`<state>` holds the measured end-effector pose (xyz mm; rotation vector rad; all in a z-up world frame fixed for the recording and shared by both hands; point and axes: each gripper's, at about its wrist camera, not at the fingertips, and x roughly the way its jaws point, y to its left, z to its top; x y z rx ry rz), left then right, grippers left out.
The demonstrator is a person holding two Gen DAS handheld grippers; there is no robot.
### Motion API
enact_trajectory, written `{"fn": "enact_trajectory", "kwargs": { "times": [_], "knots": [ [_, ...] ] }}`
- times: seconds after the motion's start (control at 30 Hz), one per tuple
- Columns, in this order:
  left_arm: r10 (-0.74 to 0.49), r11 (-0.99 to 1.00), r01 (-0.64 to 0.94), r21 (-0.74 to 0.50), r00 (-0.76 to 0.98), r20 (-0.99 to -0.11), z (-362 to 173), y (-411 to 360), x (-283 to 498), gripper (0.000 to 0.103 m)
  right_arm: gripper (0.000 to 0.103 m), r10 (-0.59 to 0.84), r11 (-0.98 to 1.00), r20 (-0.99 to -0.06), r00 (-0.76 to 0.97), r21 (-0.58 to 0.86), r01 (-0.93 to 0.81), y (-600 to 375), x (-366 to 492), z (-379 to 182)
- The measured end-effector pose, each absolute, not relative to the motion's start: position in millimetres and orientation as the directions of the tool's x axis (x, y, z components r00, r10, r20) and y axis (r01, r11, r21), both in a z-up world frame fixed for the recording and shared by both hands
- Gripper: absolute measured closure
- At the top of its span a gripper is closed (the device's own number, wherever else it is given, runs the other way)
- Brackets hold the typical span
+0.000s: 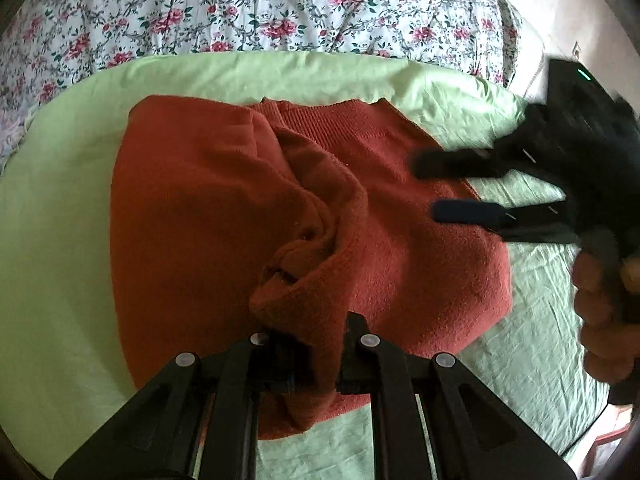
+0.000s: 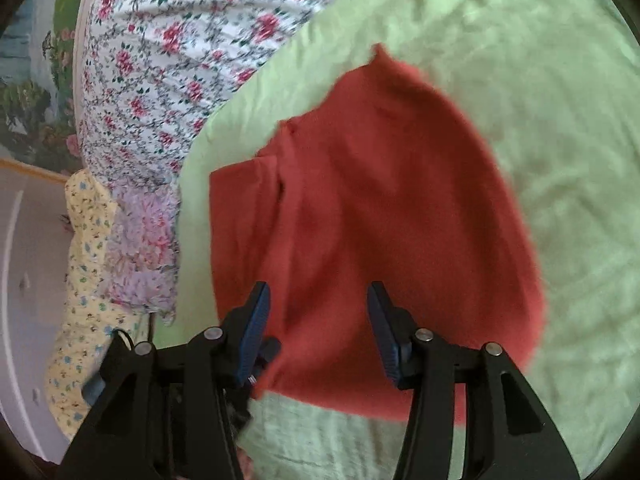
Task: Fold small clothes
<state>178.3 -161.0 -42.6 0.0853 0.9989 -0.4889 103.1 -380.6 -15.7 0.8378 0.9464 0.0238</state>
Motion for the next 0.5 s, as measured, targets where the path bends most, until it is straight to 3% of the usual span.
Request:
{"fn": "enact_trajectory", "kwargs": {
  "times": [0.13,0.4,0.43,0.5],
  "knots": [
    [-0.357,0.886,0.439,-0.146,0.45,-0.819,-40,-158,175,0.092,0.038,0.432,0.693,-0.69,0.581,0.666,0.276,-372,146,-24],
    [-0.348,0.877,0.47,-0.103,0.471,-0.811,-31,-163,171,0.092,0.038,0.547,0.718,-0.713,0.438,0.669,0.193,-339,230,-51],
    [-0.343,0.877,0.472,-0.095,0.475,-0.811,-30,-164,171,0.092,0.059,0.545,0.737,-0.726,0.421,0.653,0.172,-333,236,-52],
    [-0.35,0.875,0.474,-0.101,0.474,-0.808,-24,-164,169,0.092,0.084,0.482,0.806,-0.782,0.396,0.573,0.149,-324,240,-47]
  ]
}}
